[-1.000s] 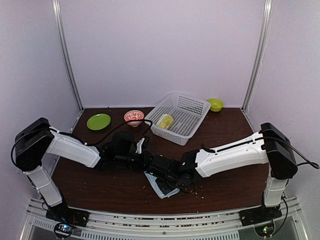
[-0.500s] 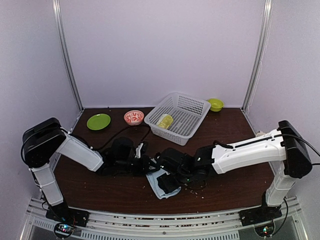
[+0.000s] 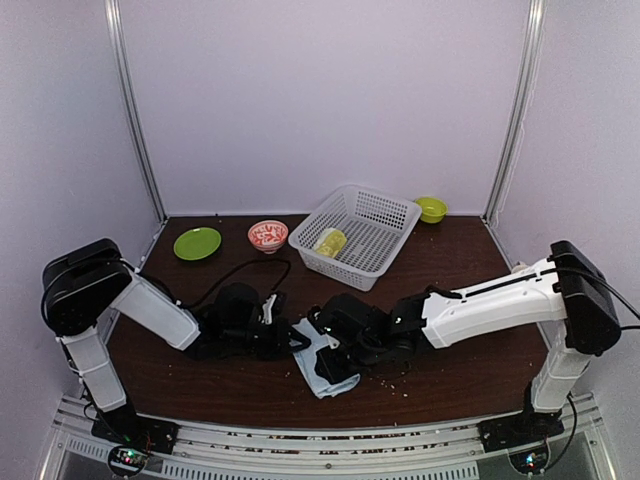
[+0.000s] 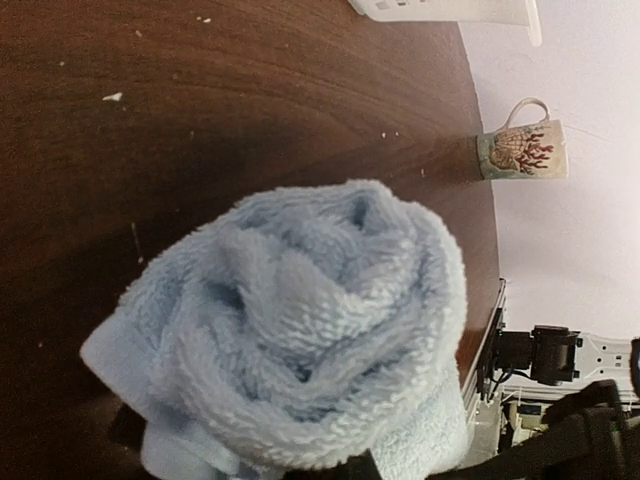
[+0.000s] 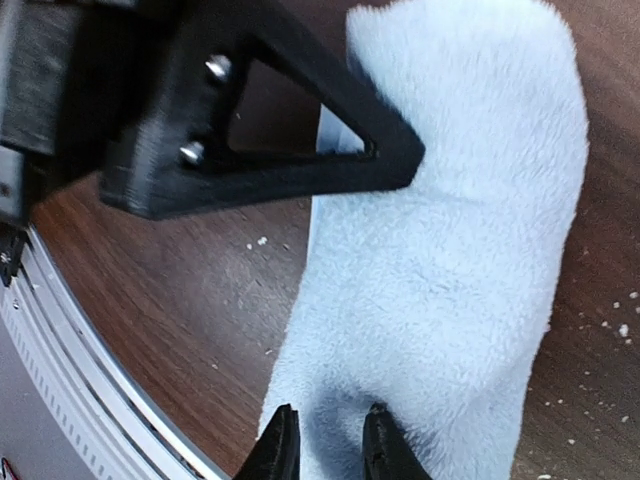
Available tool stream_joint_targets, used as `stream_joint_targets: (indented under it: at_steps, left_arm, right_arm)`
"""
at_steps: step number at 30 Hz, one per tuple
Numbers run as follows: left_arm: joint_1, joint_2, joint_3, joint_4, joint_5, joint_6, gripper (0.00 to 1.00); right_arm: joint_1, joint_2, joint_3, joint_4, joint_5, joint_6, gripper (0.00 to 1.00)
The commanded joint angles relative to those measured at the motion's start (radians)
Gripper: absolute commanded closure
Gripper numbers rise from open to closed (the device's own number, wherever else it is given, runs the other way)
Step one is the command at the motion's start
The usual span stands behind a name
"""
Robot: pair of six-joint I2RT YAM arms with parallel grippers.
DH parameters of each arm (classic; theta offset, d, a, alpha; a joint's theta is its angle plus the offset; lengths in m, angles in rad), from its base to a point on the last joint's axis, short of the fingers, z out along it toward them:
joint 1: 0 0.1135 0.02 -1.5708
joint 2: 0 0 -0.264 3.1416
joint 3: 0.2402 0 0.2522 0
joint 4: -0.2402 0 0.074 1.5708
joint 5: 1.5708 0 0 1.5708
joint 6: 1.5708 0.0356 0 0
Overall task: Roll the towels
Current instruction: Roll the towel at the center of the board.
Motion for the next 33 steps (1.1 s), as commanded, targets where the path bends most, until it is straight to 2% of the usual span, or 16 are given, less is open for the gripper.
stream_joint_targets:
  at_steps: [1, 6, 11, 15, 18, 20, 25, 28, 33]
  left_arm:
    - [0.013, -0.012, -0.058, -0.092, -0.078, 0.000, 1.00]
    - [0.013, -0.035, -0.080, -0.124, -0.096, 0.018, 1.00]
    - [0.013, -0.045, -0.078, -0.139, -0.099, 0.028, 1.00]
    - [0.013, -0.062, -0.069, -0.164, -0.106, 0.042, 1.00]
    - [0.013, -0.081, -0.069, -0.186, -0.120, 0.052, 1.00]
    - [0.013, -0.088, -0.071, -0.190, -0.123, 0.054, 1.00]
    - [0.011, -0.146, -0.102, -0.176, -0.114, 0.037, 1.00]
    - [0.009, -0.230, -0.113, -0.223, -0.117, 0.042, 1.00]
    - [0.002, -0.386, -0.081, -0.392, -0.172, 0.097, 1.00]
  right_arm:
    - [0.005, 0.091, 0.014, -0.009, -0.061, 0.042, 0.77]
    - [0.004, 0.143, 0.014, -0.004, -0.091, 0.057, 0.71]
    - [0.004, 0.052, 0.024, -0.004, -0.087, 0.001, 0.55]
    - [-0.008, -0.045, 0.034, -0.042, -0.035, -0.030, 0.51]
    - [-0.026, -0.099, 0.012, -0.033, 0.005, -0.038, 0.53]
    - [-0.038, -0.098, -0.005, -0.018, 0.018, -0.030, 0.59]
    - [-0.048, 0.026, -0.013, 0.001, -0.022, 0.009, 0.72]
    - [-0.048, 0.092, -0.009, 0.022, -0.034, 0.019, 0.75]
    - [-0.044, 0.127, -0.005, 0.043, -0.041, 0.026, 0.75]
